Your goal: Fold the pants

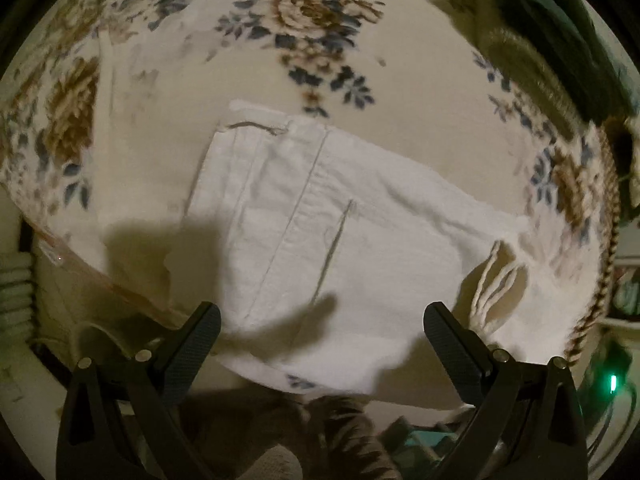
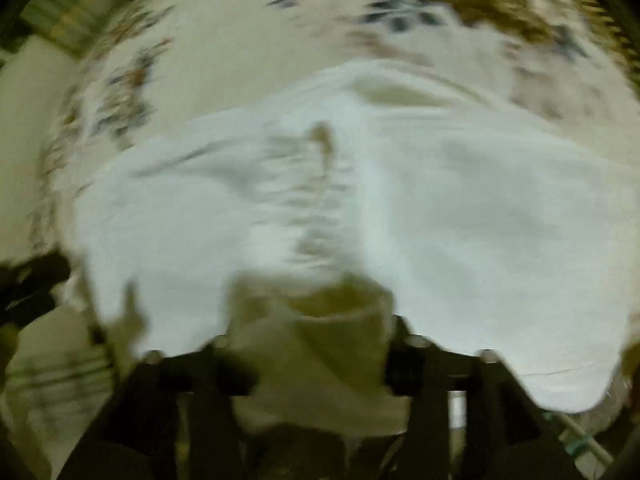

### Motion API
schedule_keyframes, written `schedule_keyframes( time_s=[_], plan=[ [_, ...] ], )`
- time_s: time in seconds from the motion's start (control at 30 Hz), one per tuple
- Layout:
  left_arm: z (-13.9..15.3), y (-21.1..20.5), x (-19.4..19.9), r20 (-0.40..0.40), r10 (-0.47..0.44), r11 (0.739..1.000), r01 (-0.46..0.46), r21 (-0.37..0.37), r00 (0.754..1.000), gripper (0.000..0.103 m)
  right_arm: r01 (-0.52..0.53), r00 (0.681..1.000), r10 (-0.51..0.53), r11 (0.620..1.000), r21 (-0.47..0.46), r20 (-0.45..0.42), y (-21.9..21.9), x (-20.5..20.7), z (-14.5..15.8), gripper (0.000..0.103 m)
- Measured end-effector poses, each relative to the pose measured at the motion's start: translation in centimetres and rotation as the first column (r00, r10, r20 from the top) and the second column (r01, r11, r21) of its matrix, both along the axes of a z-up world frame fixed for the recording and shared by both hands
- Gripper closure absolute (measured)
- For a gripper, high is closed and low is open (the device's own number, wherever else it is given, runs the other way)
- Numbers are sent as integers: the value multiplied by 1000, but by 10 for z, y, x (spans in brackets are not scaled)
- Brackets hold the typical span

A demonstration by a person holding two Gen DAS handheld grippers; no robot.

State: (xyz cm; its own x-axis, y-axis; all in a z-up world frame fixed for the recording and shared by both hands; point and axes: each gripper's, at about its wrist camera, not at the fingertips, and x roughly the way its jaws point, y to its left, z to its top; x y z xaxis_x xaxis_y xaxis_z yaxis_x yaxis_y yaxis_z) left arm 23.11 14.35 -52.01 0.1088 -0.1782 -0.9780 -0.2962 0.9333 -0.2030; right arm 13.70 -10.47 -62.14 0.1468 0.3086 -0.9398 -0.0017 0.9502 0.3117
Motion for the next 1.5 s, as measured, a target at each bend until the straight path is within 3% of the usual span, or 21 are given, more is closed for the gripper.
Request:
schedule_keyframes(
  time_s=[0.13,0.23,0.33,0.4,0.43,0.47,0.5,0.57,0.67,0.77,1.0,1.1,1.17,1.2,1.27,1.37,1.5],
  plan=[
    [-6,-30,15,20,-42,994,44,-101,999,0,19,1000,-21,994,103,18,-34,-21,33,31],
    [-20,-74,29,18,-149,979,150,-142,989,0,110,994,-110,992,59,-1,-74,-33,44,31],
    [-42,-119,36,1,-232,965,230,-129,973,1,205,978,-205,979,1,-20,-119,-41,43,31],
    [-54,-144,42,9,-285,953,284,-104,958,11,265,963,-267,963,-49,-32,-144,-48,36,31],
    [-60,-155,44,14,-317,945,318,-79,948,31,284,957,-286,957,-62,-38,-152,-48,34,31],
    [-64,-165,45,24,-348,935,349,-64,937,69,303,951,-307,950,-74,-45,-162,-51,30,31],
    [-68,-173,44,32,-378,923,379,-65,925,85,325,943,-330,942,-86,-49,-171,-50,29,31],
    [-63,-175,39,65,-375,924,378,-52,925,91,351,932,-357,932,-94,-57,-189,-46,26,31],
    [-46,-161,28,96,-347,932,355,-79,933,91,368,925,-375,924,-99,-58,-202,-47,24,31],
    [-36,-143,13,74,-294,946,301,-122,953,92,356,929,-363,929,-107,-64,-204,-47,23,31],
    [-63,-135,23,5,-276,954,274,-119,961,90,301,947,-311,946,-119,-83,-184,-35,17,31],
    [-63,-134,31,-33,-271,955,264,-133,962,84,274,953,-290,949,-158,-91,-177,-29,16,31],
    [-49,-137,27,-9,-281,956,279,-89,960,60,247,958,-268,950,-190,-99,-170,-23,14,30],
    [-41,-138,23,13,-294,954,294,-61,956,53,230,961,-256,949,-218,-101,-166,-21,12,24],
    [-31,-142,13,38,-311,950,311,3,950,31,200,967,-233,946,-255,-107,-155,-17,8,20],
    [-27,-125,1,29,-233,972,232,43,972,31,175,970,-208,956,-237,-127,-137,-14,5,19],
    [-28,-92,-11,5,-168,982,167,89,986,31,142,971,-149,989,-51,-187,-98,-17,6,19]
  ],
)
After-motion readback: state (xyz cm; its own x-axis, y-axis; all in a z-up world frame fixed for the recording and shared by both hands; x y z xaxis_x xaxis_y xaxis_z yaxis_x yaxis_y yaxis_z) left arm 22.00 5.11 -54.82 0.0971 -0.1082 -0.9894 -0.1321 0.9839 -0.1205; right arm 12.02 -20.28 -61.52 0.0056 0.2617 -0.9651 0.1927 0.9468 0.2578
